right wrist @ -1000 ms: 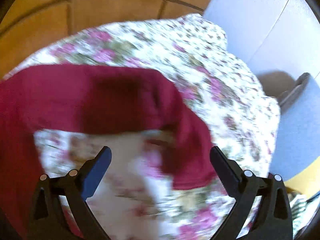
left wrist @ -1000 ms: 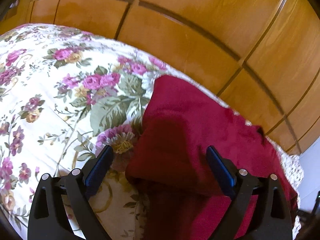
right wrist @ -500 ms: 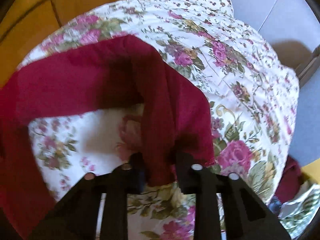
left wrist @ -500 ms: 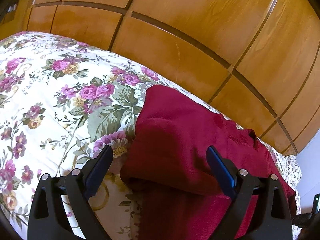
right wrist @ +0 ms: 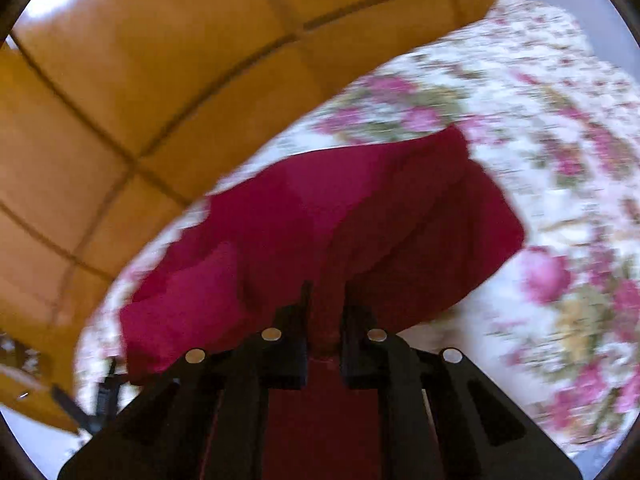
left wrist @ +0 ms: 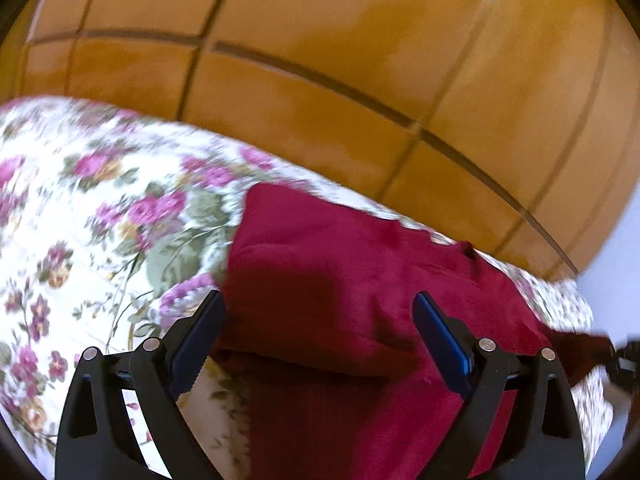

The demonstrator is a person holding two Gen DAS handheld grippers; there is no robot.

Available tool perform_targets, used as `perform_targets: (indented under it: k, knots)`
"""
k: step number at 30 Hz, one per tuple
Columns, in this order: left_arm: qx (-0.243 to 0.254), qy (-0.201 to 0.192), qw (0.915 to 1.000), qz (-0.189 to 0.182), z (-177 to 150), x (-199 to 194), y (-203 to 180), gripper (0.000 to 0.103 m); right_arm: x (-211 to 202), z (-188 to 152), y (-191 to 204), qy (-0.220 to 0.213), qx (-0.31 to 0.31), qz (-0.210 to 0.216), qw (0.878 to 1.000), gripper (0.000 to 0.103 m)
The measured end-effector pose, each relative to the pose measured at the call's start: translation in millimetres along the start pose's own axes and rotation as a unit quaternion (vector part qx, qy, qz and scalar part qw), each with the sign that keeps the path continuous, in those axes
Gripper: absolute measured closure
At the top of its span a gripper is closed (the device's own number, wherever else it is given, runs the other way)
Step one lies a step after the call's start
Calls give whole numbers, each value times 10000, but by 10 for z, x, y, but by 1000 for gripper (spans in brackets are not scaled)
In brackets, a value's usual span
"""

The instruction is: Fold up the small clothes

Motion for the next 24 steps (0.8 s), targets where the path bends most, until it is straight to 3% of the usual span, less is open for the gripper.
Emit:
perform_targets:
  k: [3, 6, 9, 13, 15, 17, 20, 24]
  knots:
    - [310, 119, 9990, -293, -5, -124, -189, 10, 158, -108, 341, 123, -334, 306, 9989, 93]
    - [318, 254, 9978, -523, -2, -211, -298, 10, 417, -280, 614, 362, -561, 604, 9959, 93]
    - [201, 438, 9962, -721, 1, -239, -360, 10, 742, -522, 733, 747, -609, 758, 9925, 84]
    - [144, 584, 9953, -753, 3, -229, -384, 10, 1134, -833, 731, 1269, -962, 350, 9866, 40]
    - [168, 640, 9948, -777, -13, -221, -420, 10, 1145, -845, 781, 1294, -1197, 264, 9840, 31]
    - [196, 744, 9933, -867, -48, -198, -485, 10, 1017, -767, 829, 1169, -1189, 328, 9855, 6]
    - [256, 900, 9905, -1012, -130, -137, -608, 10, 779, -621, 784, 830, -1011, 489, 9902, 4]
    - [417, 1059, 9861, -1210, -250, -84, -841, 10, 575, -489, 462, 491, -644, -39, 9967, 2]
Point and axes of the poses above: each gripper's, at about its wrist camera, not at the fingertips, and x roughly the way its jaws point, y to its left, z to its top, the point moved 6 cm from there along x, roughly the way its jaws point, and after that the axes turned 4 degrees about x, right-handed, at the moved point
